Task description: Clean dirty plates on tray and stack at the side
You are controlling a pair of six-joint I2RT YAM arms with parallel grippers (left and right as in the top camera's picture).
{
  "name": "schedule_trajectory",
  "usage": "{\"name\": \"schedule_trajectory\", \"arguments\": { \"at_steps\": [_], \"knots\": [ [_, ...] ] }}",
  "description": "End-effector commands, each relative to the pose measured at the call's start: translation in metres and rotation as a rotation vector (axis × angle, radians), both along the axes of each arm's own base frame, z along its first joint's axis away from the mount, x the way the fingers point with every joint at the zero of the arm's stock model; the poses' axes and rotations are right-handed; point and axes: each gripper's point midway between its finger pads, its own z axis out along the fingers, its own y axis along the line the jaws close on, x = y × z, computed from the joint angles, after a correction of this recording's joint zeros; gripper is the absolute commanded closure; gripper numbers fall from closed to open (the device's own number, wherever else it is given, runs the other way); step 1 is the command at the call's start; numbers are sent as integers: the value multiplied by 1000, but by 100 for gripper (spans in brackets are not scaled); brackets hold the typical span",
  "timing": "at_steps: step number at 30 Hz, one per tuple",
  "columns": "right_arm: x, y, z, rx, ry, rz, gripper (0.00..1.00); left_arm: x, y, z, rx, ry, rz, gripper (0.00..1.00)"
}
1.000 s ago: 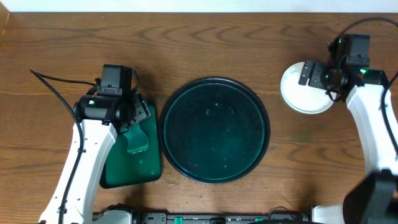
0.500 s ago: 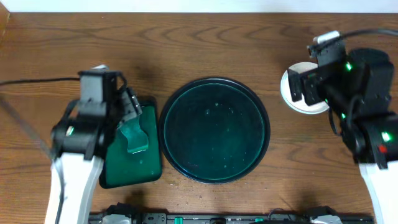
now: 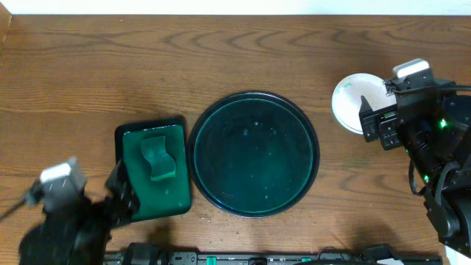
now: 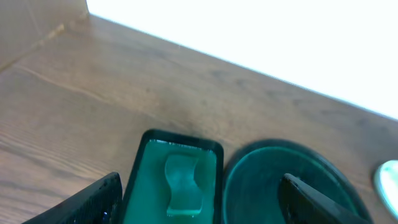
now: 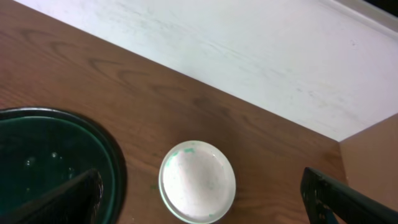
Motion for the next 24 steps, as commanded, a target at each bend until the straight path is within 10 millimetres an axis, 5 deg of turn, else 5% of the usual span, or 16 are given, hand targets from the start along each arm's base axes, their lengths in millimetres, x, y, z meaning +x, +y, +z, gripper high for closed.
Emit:
{"name": "schedule_trajectory", "arguments": {
  "at_steps": [1,6,24],
  "knots": [
    [-4,-2,3,-21,-2,-6,1,-27,4,14,21,-99,0,20],
    [-14,-4,-16,-39,83,-7,1,-49,6,15,16,-152,1,20],
    [-41,-8,-54,-73,274,1,1,-53,7,1,21,-92,0,20]
  ]
}}
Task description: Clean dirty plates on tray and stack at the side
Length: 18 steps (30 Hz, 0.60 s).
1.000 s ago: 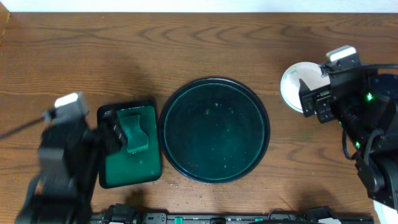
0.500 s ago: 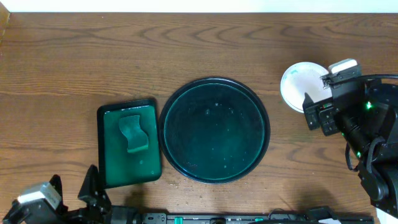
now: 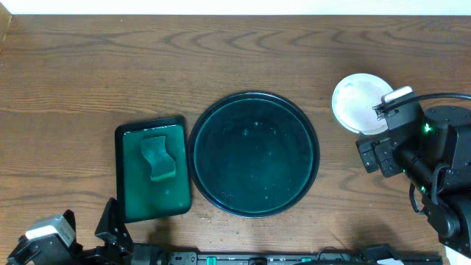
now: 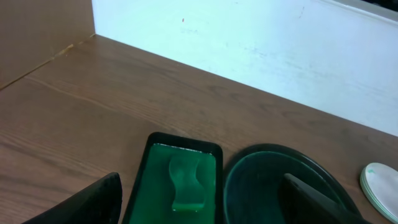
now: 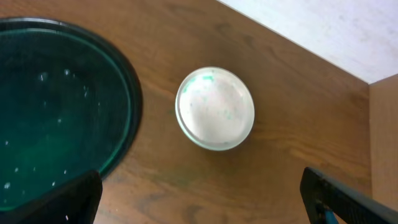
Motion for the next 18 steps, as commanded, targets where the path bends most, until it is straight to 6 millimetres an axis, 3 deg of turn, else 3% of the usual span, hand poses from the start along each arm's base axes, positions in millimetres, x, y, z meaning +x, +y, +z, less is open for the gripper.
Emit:
{"name": "schedule_trajectory", "arguments": {
  "at_steps": [1,18],
  "knots": [
    [-1,1,5,-12,-14,12,1,-1,2,0,16,8,6,20],
    [-1,1,5,-12,-14,12,1,-7,2,-17,23,84,6,20]
  ]
}}
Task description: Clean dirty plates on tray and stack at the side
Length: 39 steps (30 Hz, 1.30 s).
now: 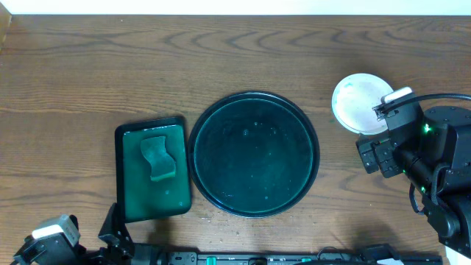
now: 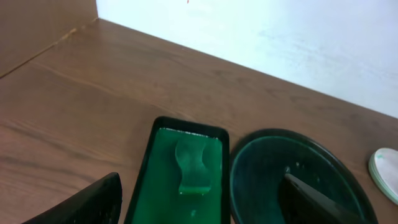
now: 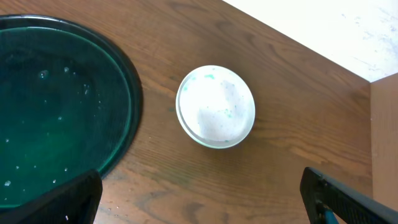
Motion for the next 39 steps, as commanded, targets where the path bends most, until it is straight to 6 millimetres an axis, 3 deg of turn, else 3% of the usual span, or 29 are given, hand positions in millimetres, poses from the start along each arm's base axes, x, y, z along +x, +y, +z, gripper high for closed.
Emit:
{"name": "schedule_trajectory", "arguments": {
  "at_steps": [1,14,19,27,33,39],
  "knots": [
    [-1,1,5,-11,-16,12,1,-1,2,-2,16,14,5,20],
    [-1,1,5,-11,-16,12,1,-23,9,-39,74,195,17,20],
    [-1,1,5,-12,-16,12,1,-18,9,-32,72,162,21,20],
    [-1,1,5,-11,-16,12,1,30,4,3,59,-54,18,20],
    [-1,1,5,-12,-16,12,1,69,-1,8,40,-208,16,20],
    [-1,1,5,-12,-16,12,1,86,-7,0,12,-387,-4,20]
  ]
}}
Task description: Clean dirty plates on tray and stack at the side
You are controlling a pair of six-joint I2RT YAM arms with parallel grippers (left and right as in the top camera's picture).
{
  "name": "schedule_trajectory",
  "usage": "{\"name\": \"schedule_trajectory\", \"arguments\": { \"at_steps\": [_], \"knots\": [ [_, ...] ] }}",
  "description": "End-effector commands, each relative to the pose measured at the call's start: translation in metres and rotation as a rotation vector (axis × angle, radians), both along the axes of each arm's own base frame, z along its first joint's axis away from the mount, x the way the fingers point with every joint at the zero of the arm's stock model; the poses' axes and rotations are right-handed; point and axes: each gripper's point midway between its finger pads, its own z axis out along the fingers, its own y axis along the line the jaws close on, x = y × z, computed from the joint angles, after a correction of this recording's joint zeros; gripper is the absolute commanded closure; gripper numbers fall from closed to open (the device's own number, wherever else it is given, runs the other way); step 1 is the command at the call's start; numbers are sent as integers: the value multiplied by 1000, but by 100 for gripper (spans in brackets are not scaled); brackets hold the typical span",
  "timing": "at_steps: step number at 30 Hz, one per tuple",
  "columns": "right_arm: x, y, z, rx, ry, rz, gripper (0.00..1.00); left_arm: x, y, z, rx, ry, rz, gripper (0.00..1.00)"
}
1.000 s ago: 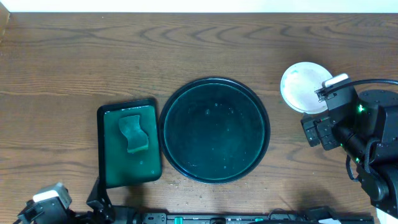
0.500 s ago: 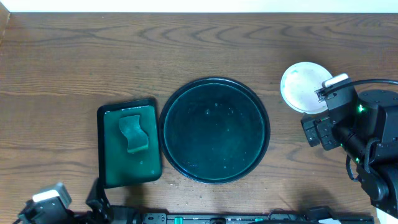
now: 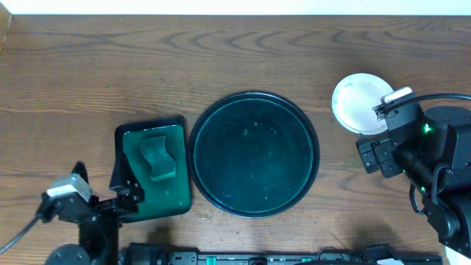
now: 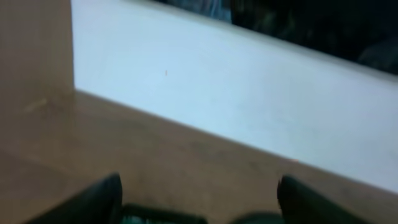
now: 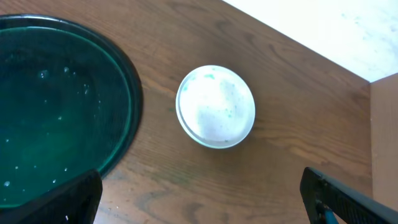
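The round dark green tray (image 3: 254, 153) lies mid-table with nothing but droplets in it; the right wrist view shows part of it (image 5: 56, 112). A small white plate stack (image 3: 356, 101) with green smears sits to its right on the wood, also in the right wrist view (image 5: 215, 106). A green sponge (image 3: 156, 156) rests in the rectangular green dish (image 3: 173, 199). My right gripper (image 5: 202, 202) is open, near and just below the white plates. My left gripper (image 4: 199, 199) is open at the front left, by the dish's near corner; its view is blurred and tilted up at the wall.
A white wall (image 4: 217, 99) runs along the table's far edge. Brown cardboard panels stand at the far left (image 4: 31, 56) and far right (image 5: 385, 124). The right arm's body (image 3: 434, 162) fills the right front corner.
My left arm has moved up from the front left corner toward the sponge dish, and its camera now points at the wall. The right arm and the plates are unchanged.
At first my left gripper stood by the sponge dish and my right gripper was over the white plates. Then the left arm was low at the front left corner and the right gripper sat nearer, just below the plates. Now the left arm is nearer the dish again.
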Motion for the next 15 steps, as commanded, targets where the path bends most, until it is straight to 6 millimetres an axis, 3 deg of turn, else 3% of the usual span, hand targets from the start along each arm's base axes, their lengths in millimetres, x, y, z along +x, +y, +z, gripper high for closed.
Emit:
{"name": "schedule_trajectory", "arguments": {
  "at_steps": [1,10,15],
  "knots": [
    [-1,1,5,-11,-16,11,1,2,-3,-13,-1,-49,-15,20],
    [-1,1,5,-11,-16,11,1,22,-10,-44,-9,-120,-45,20],
    [-1,1,5,-11,-16,11,1,34,-14,-51,-15,-171,-63,20]
  ]
}}
